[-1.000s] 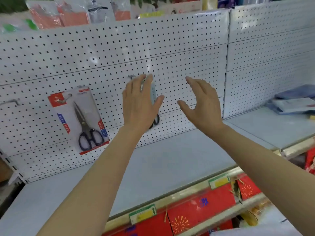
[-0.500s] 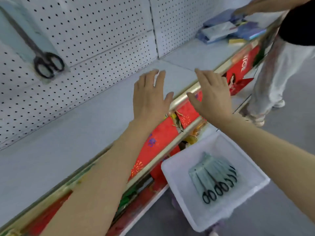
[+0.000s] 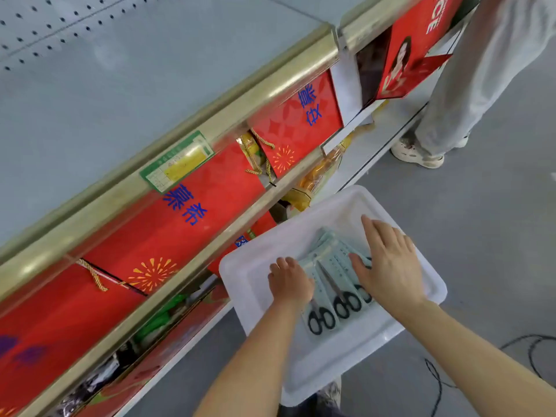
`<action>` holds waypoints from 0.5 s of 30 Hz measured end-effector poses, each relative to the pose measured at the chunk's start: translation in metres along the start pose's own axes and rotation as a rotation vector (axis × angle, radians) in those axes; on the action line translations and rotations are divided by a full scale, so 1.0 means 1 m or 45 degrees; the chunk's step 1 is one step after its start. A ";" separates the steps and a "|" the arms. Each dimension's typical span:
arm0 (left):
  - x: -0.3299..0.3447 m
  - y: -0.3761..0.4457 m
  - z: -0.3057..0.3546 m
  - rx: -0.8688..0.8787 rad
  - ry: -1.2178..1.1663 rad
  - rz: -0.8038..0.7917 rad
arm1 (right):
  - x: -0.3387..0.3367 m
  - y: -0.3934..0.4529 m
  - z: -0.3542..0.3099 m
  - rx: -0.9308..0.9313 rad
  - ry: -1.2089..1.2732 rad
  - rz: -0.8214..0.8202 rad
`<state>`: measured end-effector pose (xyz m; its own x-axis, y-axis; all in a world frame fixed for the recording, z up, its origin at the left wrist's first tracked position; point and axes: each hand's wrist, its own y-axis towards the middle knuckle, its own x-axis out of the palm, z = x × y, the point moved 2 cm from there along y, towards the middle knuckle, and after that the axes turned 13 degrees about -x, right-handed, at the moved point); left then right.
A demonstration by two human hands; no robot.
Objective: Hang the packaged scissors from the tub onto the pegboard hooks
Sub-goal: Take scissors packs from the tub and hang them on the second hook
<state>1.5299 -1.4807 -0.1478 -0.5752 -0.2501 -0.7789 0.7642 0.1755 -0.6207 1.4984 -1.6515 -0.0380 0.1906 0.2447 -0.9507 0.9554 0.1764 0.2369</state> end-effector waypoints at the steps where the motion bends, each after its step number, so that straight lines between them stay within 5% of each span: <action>1: 0.020 0.006 0.000 -0.111 -0.040 -0.139 | 0.011 -0.005 0.005 0.005 0.002 -0.024; 4: 0.069 0.017 0.006 -0.380 -0.195 -0.329 | 0.041 -0.018 0.017 0.037 0.038 -0.066; 9: 0.102 0.016 0.022 -0.551 -0.168 -0.048 | 0.083 -0.041 0.028 0.070 0.089 -0.187; 15: 0.088 0.041 0.017 -0.495 -0.164 0.019 | 0.122 -0.052 0.023 0.126 0.125 -0.319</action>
<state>1.5160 -1.5115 -0.2401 -0.5045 -0.3578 -0.7858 0.5910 0.5204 -0.6164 1.4774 -1.6523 -0.1708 -0.0723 0.2972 -0.9521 0.9883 0.1499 -0.0283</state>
